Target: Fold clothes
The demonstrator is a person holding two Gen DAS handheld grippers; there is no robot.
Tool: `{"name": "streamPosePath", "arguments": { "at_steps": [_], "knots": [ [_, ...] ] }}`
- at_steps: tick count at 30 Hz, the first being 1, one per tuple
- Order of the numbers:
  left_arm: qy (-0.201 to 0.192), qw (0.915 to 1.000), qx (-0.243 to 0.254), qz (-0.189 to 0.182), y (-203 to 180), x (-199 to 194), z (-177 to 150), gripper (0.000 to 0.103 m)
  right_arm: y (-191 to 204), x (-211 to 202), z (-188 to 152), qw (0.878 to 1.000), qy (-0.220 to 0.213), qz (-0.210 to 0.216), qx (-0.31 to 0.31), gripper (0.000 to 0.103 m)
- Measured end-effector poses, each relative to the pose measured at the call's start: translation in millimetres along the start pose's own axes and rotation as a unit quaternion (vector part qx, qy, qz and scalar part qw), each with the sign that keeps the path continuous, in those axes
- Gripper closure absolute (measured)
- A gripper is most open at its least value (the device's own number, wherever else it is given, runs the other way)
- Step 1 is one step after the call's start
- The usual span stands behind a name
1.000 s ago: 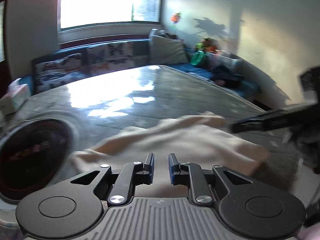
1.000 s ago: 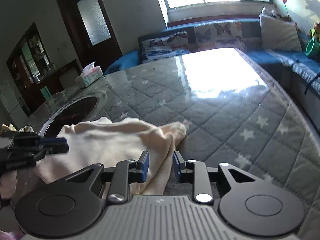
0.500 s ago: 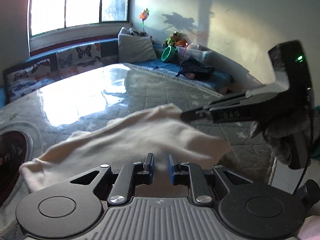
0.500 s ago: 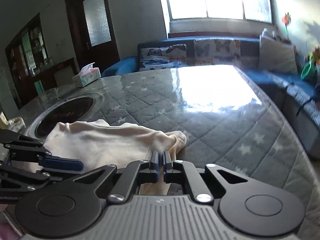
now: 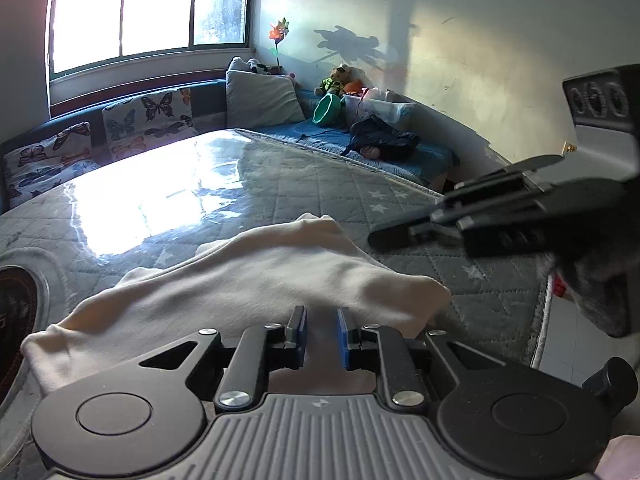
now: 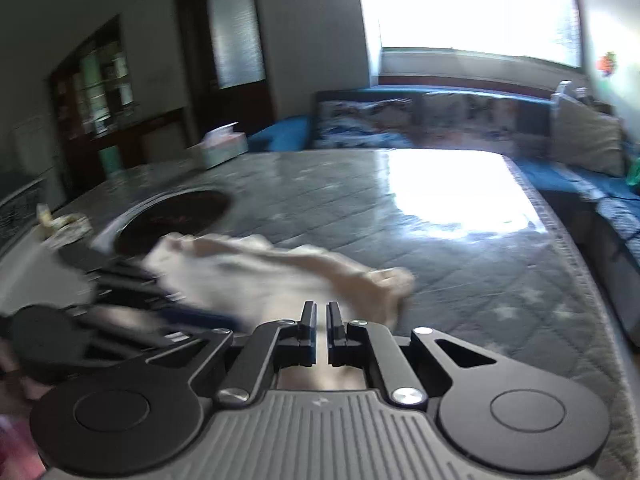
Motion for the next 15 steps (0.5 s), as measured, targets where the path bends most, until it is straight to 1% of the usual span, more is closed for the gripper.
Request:
{"name": "streamPosePath", "arguments": {
  "at_steps": [2, 5, 7, 10, 11, 12, 15],
  "knots": [
    [0.003, 1.0, 0.004, 0.0, -2, 1, -2, 0.085, 6, 5, -8, 1.0, 0.016, 0.003, -0.01, 0.099],
    [0.005, 1.0, 0.001, 0.0, -1, 1, -4, 0.085, -2, 15, -20, 0.999, 0.038, -0.009, 0.006, 0.099],
    [0.005, 1.0, -0.002, 0.001, 0, -3, -5, 0.085, -7, 14, -22, 0.999, 0.037, -0.008, 0.02, 0.098],
    [0.001, 1.0, -0.009, 0.004, 3, -9, -6, 0.084, 0, 8, -14, 1.0, 0.022, -0.01, 0.005, 0.096],
    [-0.001, 0.9999, -0.013, 0.006, 4, -10, -7, 0.08, 2, 6, -11, 1.0, 0.016, -0.007, 0.0, 0.096],
    [-0.002, 0.9998, -0.017, 0.008, 6, -12, -8, 0.076, 5, 6, -7, 1.0, 0.01, -0.001, -0.004, 0.093],
    [-0.004, 0.9995, -0.029, 0.016, 11, -16, -10, 0.076, 14, 15, -2, 1.0, 0.008, 0.019, -0.015, 0.093]
  ]
}}
Point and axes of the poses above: each gripper's, at about its wrist camera, not at the fingertips, and x roughly the way its jaws point, y to its left, z to its top, the point moved 5 cm from there along x, roughly the way its jaws point, and after that the axes turned 5 degrees about y, right-handed, at the moved point
